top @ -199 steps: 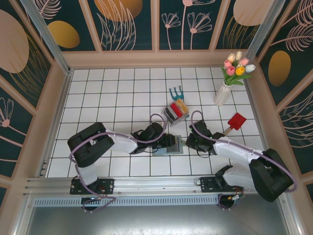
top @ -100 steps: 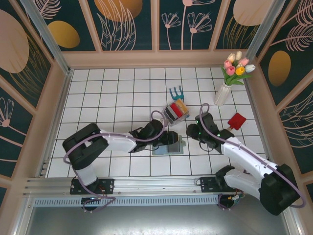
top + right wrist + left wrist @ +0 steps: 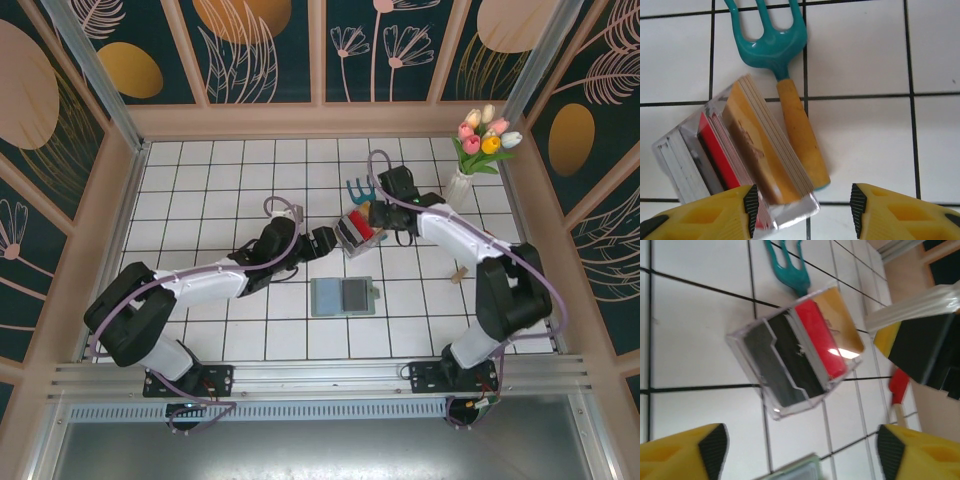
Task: Put the credit cards into the card holder
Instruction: Pick up the credit card from the storage box.
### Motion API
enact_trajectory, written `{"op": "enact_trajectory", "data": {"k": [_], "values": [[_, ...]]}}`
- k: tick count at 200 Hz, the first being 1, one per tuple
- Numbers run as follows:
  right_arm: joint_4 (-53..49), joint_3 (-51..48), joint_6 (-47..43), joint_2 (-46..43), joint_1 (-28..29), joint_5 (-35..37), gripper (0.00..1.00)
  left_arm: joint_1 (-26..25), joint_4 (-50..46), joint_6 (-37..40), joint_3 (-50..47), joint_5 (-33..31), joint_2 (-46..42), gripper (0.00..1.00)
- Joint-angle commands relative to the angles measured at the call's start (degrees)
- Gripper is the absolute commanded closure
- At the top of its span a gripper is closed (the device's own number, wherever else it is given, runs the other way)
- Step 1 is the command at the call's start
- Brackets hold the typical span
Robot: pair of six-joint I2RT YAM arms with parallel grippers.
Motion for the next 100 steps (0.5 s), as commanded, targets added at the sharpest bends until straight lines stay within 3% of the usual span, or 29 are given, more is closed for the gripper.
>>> {"op": "enact_trajectory", "data": {"k": [1, 15, 66, 100], "values": [[-4.01, 5.32, -6.6, 3.78, -0.07, 2.03, 0.45, 0.84, -1.16, 2.03, 0.21, -5.13, -1.52, 0.06], [-4.91, 7.49, -7.99, 5.99, -0.03, 2.33, 0.44, 1.18, -1.34, 1.98, 0.61, -6.49, -1.6, 0.02], [-6.78, 11.19, -10.25, 11.31, 0.75, 2.18, 0.44, 1.27, -1.59, 3.95, 0.78, -6.47, -1.45, 0.02], [-7.17, 11.54, -10.52, 13.05, 1.37, 8.77, 0.44, 1.26, -0.86, 3.77, 0.22, -5.41, -1.29, 0.01]]}}
